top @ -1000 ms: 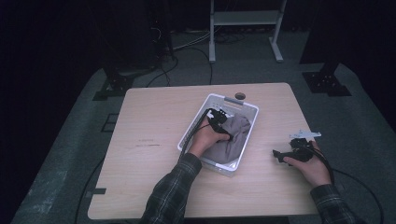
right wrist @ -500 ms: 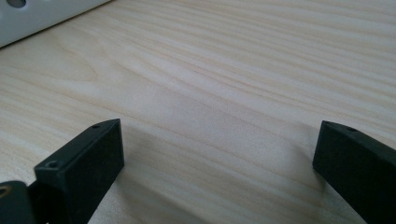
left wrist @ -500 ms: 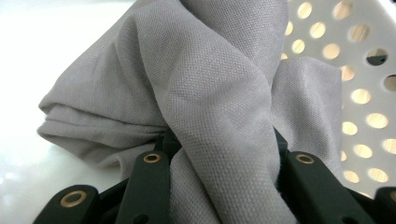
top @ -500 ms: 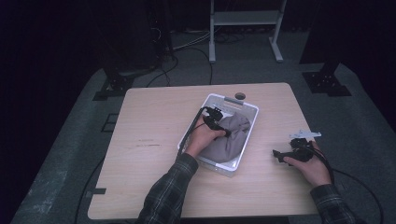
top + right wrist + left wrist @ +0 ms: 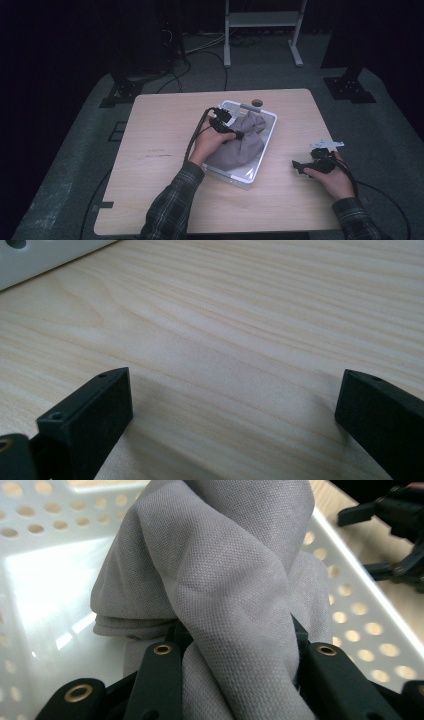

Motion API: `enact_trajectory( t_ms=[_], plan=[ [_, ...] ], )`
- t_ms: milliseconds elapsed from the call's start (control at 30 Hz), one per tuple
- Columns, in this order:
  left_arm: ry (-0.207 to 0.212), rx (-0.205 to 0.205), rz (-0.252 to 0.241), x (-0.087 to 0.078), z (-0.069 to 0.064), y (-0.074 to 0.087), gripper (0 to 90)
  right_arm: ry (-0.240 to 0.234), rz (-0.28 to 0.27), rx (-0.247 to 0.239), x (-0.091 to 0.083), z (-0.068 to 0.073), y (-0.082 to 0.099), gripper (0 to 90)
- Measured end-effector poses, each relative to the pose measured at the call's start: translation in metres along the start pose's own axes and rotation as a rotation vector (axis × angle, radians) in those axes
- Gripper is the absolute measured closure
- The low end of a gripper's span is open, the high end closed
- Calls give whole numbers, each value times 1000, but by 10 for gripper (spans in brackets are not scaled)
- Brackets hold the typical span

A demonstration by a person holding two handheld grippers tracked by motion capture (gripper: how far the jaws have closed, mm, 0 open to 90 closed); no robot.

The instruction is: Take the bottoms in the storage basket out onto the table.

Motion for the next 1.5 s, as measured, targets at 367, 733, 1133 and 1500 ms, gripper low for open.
enact_trajectory(
  t_ms=[367,733,1133,1500],
  plan=[
    [15,19,-41,-31,0,-10,639,1,0,2,0,0,0,8],
    [15,36,-79,-60,-2,-17,640,3,0,4,0,0,0,8],
    [-3,42,-113,-98,2,-23,644,6,-1,4,0,-1,0,8],
    [-45,26,-151,-132,17,-17,644,7,-1,5,0,-1,0,8]
  ],
)
Point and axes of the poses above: each handheld gripper's, and its own axes: x roughly forward along the jaws, y roughly out of its underside, z roughly to its left, the point moved 7 cm from there along x, roughly forward along the jaws, and after that the axes turned 1 degree about -x, right-handed, at the moved point
